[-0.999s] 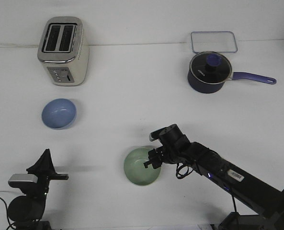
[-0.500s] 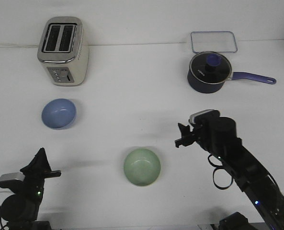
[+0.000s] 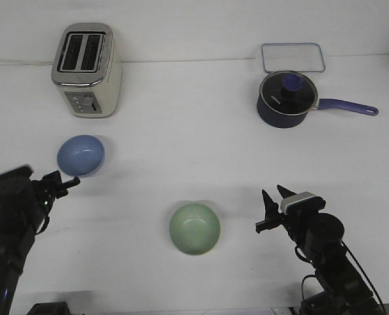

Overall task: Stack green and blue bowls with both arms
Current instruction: 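Reach the left gripper to the light blue bowl rim and grasp it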

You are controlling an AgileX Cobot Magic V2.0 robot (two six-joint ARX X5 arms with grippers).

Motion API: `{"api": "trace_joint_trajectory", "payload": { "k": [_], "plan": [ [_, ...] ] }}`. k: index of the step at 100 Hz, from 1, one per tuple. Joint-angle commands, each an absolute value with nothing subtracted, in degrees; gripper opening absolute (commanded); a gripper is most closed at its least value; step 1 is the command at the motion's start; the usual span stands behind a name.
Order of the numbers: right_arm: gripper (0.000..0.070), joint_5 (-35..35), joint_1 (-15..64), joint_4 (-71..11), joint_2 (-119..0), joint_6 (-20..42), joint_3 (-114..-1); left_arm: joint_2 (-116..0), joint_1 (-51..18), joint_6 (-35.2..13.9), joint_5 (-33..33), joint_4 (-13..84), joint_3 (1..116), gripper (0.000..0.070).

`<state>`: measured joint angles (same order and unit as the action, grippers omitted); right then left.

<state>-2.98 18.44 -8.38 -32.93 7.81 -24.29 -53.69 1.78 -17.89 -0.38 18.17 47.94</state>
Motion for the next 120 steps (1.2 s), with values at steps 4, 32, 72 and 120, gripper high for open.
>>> {"api": "trace_joint_trajectory", "payload": {
  "k": [4, 32, 72, 120],
  "plan": [
    [0.0287, -3.2, 18.7, -7.5, -32.0, 9.2, -24.3, -62.0, 2.3, -15.4, 0.6, 19.7, 53.8, 0.0386],
    [0.0287, -4.0, 18.7, -7.5, -31.9, 9.2, -24.3, -76.5, 3.5, -13.8, 1.1, 24.9, 63.0, 0.0555],
    [0.0287, -4.3, 18.7, -7.7, -31.9, 9.2, -24.3, -88.8, 9.5, -11.2, 2.6, 22.5, 64.4, 0.0554],
    [0.0287, -4.3, 18.7, -7.8, -31.9, 9.2, -24.3, -96.1, 10.2, -11.2, 5.8, 17.5, 64.4, 0.0316]
  ]
}}
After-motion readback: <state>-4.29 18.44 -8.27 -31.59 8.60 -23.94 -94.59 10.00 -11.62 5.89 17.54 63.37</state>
